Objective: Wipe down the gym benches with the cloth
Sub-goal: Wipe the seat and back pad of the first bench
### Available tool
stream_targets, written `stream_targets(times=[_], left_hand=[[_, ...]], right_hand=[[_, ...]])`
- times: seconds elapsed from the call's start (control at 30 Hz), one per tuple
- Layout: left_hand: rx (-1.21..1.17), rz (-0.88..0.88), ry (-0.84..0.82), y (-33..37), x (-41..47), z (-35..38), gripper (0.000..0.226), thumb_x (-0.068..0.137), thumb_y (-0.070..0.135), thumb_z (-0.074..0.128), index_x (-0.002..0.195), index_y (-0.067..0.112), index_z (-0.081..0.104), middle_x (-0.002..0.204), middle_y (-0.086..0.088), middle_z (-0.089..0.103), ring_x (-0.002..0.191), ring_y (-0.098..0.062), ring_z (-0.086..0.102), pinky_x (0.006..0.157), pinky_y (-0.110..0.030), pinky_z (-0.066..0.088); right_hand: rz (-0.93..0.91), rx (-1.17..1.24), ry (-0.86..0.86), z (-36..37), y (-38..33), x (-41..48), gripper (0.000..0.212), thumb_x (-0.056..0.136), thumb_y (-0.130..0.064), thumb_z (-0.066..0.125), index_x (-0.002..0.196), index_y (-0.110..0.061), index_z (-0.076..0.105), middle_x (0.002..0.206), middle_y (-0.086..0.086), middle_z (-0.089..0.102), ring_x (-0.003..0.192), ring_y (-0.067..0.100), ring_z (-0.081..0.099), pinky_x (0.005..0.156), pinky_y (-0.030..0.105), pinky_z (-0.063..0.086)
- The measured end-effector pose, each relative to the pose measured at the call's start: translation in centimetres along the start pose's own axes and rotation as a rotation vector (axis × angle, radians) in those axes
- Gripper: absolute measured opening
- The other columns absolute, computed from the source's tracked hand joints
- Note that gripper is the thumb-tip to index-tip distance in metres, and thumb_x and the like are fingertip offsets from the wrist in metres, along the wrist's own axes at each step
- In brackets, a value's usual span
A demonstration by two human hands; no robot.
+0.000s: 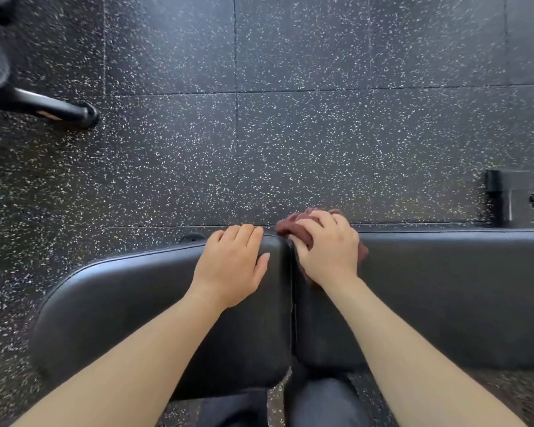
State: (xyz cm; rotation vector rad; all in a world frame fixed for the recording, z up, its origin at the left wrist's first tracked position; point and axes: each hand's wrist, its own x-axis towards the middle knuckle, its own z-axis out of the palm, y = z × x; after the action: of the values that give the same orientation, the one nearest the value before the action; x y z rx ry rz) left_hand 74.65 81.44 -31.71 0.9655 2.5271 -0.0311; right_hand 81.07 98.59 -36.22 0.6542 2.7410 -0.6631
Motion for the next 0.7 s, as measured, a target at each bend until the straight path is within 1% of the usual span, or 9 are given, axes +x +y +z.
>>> stream_targets(times=[0.13,0.23,0.3,0.37,0.43,0.47,0.53,0.6,0.7], left_hand=[[0.015,-0.013,-0.026,-0.1,0.0,-0.1,0.051,0.088,0.042,0.033,0.119,0.01,0.057,0.109,-0.004,0.064,0.096,-0.024,0.06,0.08,-0.036,0.048],[0.004,-0.002,-0.091,-0.3,-0.1,-0.2,0.054,0.09,0.043,0.028,0.127,0.011,0.05,0.12,-0.004,0.059,0.106,-0.024,0.056,0.086,-0.036,0.044],[-0.01,0.019,-0.104,-0.6,-0.2,-0.4,0.052,0.093,0.043,0.031,0.132,0.012,0.045,0.126,-0.003,0.056,0.112,-0.024,0.053,0.09,-0.037,0.041],[-0.007,0.018,-0.096,-1.3,-0.8,-0.6,0.051,0.093,0.042,0.034,0.134,0.014,0.043,0.128,-0.003,0.055,0.114,-0.023,0.052,0.092,-0.038,0.039],[0.001,-0.016,-0.079,-2.7,-1.8,-0.9,0.049,0.093,0.043,0.037,0.132,0.015,0.046,0.127,-0.002,0.057,0.112,-0.022,0.055,0.091,-0.038,0.04],[0.008,-0.027,-0.069,-3.5,-2.4,-1.2,0.049,0.092,0.043,0.039,0.13,0.015,0.049,0.124,-0.002,0.059,0.109,-0.023,0.057,0.089,-0.037,0.041],[0.035,-0.03,-0.042,-5.3,-3.9,-1.7,0.047,0.09,0.044,0.043,0.124,0.013,0.055,0.117,-0.002,0.063,0.103,-0.023,0.06,0.084,-0.036,0.044],[0.053,-0.037,-0.025,-7.4,-5.2,-2.4,0.049,0.09,0.046,0.039,0.12,0.012,0.058,0.112,-0.003,0.065,0.098,-0.024,0.062,0.081,-0.036,0.045],[0.038,-0.09,-0.034,-10.3,-7.7,-3.3,0.057,0.088,0.049,0.028,0.117,0.012,0.059,0.109,-0.003,0.066,0.095,-0.025,0.063,0.079,-0.037,0.046]], right_hand=[[0.0,0.016,0.045,-0.7,1.6,0.6,0.024,0.082,-0.042,0.064,0.101,-0.028,0.068,0.114,-0.007,0.062,0.106,0.026,0.053,0.085,0.04,0.044],[0.16,0.02,0.037,-1.9,3.2,1.3,0.024,0.084,-0.043,0.061,0.103,-0.03,0.066,0.115,-0.005,0.061,0.108,0.029,0.051,0.088,0.042,0.044],[0.194,0.025,0.012,-2.4,3.5,1.2,0.025,0.085,-0.042,0.059,0.105,-0.03,0.066,0.117,-0.003,0.06,0.11,0.03,0.051,0.091,0.042,0.043],[0.186,0.111,0.015,-2.8,3.0,1.0,0.022,0.086,-0.041,0.059,0.103,-0.03,0.067,0.115,-0.003,0.062,0.108,0.029,0.055,0.089,0.038,0.042],[0.194,0.287,0.032,-2.9,1.0,0.8,0.018,0.085,-0.039,0.061,0.1,-0.031,0.067,0.11,-0.004,0.064,0.103,0.024,0.058,0.084,0.03,0.042],[0.189,0.356,0.017,-2.8,-0.4,0.8,0.017,0.084,-0.038,0.062,0.099,-0.032,0.068,0.107,-0.005,0.064,0.102,0.02,0.059,0.081,0.026,0.04],[0.142,0.387,-0.063,-2.3,-3.5,0.5,0.017,0.084,-0.039,0.062,0.098,-0.032,0.068,0.104,-0.006,0.065,0.101,0.018,0.06,0.079,0.023,0.037],[0.11,0.351,-0.135,-1.6,-6.3,0.2,0.02,0.086,-0.042,0.059,0.101,-0.031,0.067,0.108,-0.004,0.064,0.104,0.021,0.058,0.082,0.027,0.041],[0.073,0.248,-0.163,-1.2,-9.5,0.0,0.023,0.087,-0.045,0.056,0.102,-0.032,0.066,0.111,-0.002,0.061,0.108,0.029,0.054,0.091,0.039,0.045]])
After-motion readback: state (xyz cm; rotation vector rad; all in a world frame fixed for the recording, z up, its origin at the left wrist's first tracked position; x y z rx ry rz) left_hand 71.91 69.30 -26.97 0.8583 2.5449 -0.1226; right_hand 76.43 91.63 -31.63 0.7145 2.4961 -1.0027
